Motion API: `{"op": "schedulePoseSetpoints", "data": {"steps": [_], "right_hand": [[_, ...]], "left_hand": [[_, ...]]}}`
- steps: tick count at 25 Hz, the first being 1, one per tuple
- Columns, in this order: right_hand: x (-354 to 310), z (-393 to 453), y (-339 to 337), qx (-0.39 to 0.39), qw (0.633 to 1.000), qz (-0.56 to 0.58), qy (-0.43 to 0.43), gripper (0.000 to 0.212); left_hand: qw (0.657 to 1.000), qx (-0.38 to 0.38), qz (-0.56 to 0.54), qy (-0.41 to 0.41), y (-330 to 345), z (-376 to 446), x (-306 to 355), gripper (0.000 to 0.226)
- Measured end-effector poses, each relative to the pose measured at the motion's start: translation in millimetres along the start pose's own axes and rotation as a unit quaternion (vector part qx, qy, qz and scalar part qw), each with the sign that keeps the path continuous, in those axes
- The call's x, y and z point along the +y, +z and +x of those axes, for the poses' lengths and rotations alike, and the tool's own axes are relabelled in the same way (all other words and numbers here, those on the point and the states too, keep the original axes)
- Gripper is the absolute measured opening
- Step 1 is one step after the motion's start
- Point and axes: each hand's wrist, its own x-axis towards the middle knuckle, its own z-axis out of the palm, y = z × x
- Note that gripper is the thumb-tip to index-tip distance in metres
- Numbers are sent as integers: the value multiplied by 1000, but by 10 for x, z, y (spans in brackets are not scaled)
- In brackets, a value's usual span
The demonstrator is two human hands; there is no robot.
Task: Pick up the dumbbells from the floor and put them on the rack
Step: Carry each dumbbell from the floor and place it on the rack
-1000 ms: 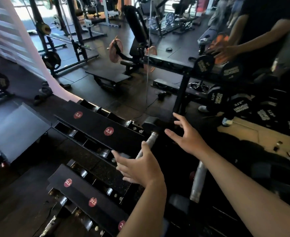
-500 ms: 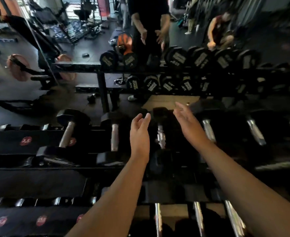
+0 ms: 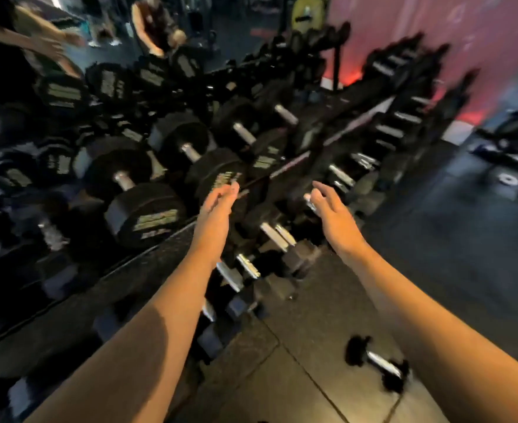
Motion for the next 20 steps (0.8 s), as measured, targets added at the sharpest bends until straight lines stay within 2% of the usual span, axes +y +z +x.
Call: {"op": "schedulePoseSetpoints", "data": {"steps": [2, 6, 8, 12, 16, 20], "right_hand": [[215, -250, -574, 55, 998, 4, 12, 57], [571, -614, -1514, 134, 990, -35, 9, 64], [778, -750, -1986, 163, 985, -55, 29, 60], [1143, -870, -2779, 215, 974, -26, 73, 58], [1595, -1002, -3336, 253, 961, -3, 116, 59], [2216, -1137, -3610, 280, 942, 22, 184, 64]], "left_hand": [[997, -67, 29, -4, 554, -94, -14, 32], [986, -152, 60, 14, 1524, -353, 15, 62], [981, -181, 72, 16, 2076, -434, 61, 68], [969, -229, 89, 12, 3194, -494, 16, 74], [951, -282, 121, -21, 4184, -626, -311, 87], [932, -312, 172, -64, 4764, -584, -769, 93]]}}
